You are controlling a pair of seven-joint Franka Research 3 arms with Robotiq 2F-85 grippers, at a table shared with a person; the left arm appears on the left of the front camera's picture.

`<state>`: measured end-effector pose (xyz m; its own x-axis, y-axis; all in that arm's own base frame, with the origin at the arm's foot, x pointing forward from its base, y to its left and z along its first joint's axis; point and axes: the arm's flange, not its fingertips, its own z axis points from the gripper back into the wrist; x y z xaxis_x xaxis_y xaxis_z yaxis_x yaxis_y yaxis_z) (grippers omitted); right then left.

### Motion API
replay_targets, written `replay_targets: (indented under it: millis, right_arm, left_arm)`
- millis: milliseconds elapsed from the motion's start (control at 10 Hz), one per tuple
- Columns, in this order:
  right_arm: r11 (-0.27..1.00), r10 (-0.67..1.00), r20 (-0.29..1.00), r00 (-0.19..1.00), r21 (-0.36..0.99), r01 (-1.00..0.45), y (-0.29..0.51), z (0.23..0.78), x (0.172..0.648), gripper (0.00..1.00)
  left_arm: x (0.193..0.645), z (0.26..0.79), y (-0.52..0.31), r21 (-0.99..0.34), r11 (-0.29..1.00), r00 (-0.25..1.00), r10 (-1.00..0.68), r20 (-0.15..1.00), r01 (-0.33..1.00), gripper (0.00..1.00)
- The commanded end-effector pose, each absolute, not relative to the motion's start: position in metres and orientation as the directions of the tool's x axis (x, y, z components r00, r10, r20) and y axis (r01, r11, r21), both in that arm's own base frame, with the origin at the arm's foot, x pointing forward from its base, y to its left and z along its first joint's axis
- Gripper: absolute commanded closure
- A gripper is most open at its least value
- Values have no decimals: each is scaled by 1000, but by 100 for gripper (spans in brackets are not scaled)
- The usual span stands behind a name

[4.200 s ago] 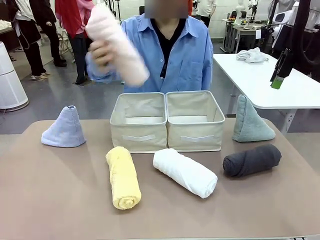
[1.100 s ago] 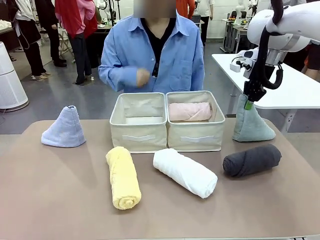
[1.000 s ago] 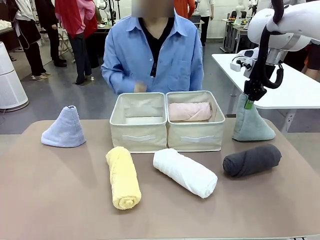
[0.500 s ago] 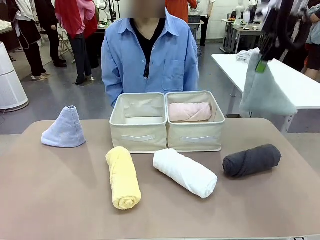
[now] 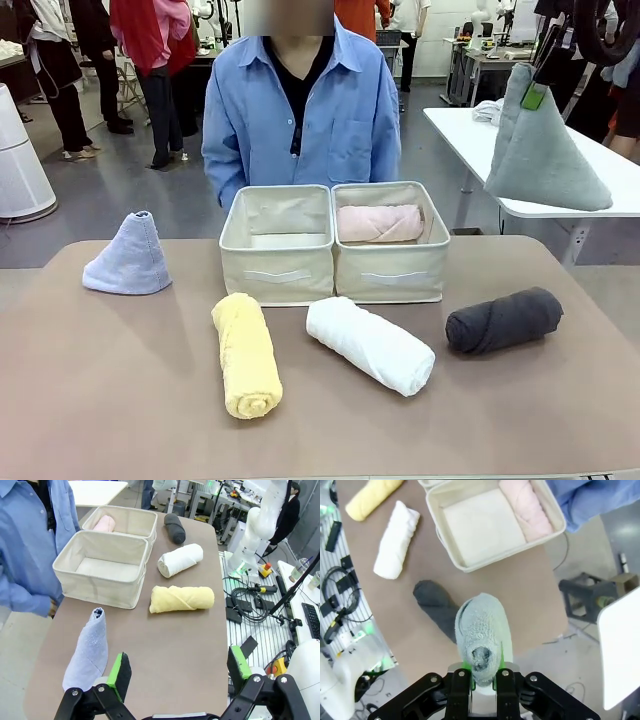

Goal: Sort the towels based on their folding style.
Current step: Pick up one triangle-folded towel and place it in the left Fabric basket.

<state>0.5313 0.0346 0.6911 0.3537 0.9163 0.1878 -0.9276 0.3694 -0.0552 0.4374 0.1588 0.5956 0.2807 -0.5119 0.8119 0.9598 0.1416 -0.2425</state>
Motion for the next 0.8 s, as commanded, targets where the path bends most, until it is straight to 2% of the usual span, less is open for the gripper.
replay_targets:
  millis: [0, 100, 200, 700]
  right_arm:
    - [333, 926, 206, 316, -51, -942, 33, 689, 536, 88]
    - [369, 916, 188, 354, -55, -928, 35, 691, 531, 83]
    - [351, 917, 218, 333, -50, -935, 53, 691, 539, 83]
    - [177, 967, 184, 176, 9, -984, 124, 674, 555, 83]
  left_arm:
    - [437, 598, 157, -236, 150, 280, -510, 813, 960, 0]
    - [437, 598, 157, -236, 150, 280, -510, 813, 960, 0]
    - [437, 598, 157, -236, 150, 280, -510, 813, 960, 0]
    - [437, 598, 157, -236, 150, 280, -510, 813, 960, 0]
